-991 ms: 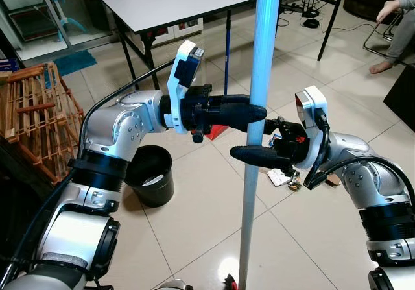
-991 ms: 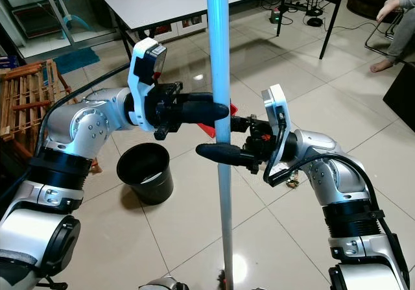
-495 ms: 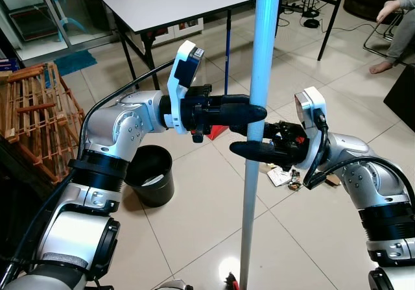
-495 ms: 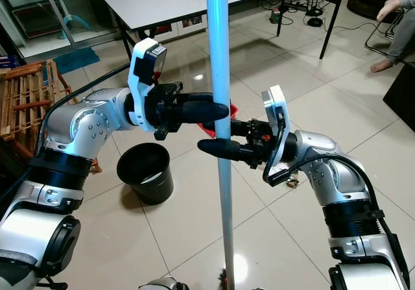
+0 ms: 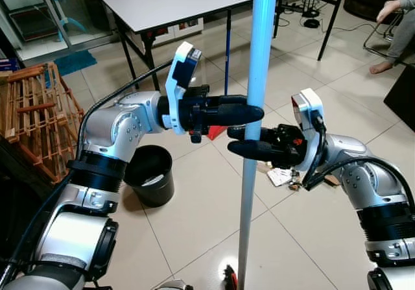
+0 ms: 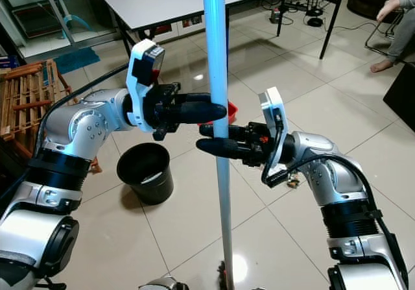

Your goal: Sweep floor

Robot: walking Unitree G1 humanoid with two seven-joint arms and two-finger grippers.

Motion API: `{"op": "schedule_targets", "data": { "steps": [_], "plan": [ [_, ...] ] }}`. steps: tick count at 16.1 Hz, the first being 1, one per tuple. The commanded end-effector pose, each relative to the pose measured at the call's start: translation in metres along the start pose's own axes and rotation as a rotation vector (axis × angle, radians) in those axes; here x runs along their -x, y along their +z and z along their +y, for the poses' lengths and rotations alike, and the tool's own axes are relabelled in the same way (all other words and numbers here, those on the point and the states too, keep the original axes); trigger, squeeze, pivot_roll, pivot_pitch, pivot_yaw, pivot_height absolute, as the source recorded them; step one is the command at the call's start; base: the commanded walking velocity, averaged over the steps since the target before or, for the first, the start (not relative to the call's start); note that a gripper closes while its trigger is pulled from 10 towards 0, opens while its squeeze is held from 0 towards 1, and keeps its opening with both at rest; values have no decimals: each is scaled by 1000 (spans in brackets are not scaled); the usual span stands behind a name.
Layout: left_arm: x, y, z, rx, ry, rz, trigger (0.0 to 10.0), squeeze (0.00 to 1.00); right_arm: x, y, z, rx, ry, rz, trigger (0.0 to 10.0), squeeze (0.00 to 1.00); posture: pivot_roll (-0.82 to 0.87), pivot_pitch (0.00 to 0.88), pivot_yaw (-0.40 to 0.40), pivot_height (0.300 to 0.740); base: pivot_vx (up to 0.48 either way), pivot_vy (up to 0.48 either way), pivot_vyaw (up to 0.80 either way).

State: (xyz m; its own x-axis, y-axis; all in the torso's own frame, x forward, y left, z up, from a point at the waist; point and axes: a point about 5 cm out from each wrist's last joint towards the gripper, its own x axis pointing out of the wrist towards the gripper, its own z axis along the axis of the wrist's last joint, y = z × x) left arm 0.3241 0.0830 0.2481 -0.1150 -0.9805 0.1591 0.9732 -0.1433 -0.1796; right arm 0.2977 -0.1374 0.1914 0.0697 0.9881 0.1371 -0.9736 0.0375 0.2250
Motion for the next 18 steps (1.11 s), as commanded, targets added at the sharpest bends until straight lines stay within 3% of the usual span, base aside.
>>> {"op": "schedule_targets", "data": {
  "steps": [1, 18],
  "plan": [
    [-2, 10, -4, -29, -62, -13, 10000, 0, 1, 5, -2, 14, -18, 5, 0, 0, -71, 0, 94, 740, 0, 0, 0],
    [1, 7, -3, -25, -74, -4, 10000, 0, 0, -1, 0, 2, -4, 13, 0, 0, -71, 0, 100, 740, 0, 0, 0]
  ]
}}
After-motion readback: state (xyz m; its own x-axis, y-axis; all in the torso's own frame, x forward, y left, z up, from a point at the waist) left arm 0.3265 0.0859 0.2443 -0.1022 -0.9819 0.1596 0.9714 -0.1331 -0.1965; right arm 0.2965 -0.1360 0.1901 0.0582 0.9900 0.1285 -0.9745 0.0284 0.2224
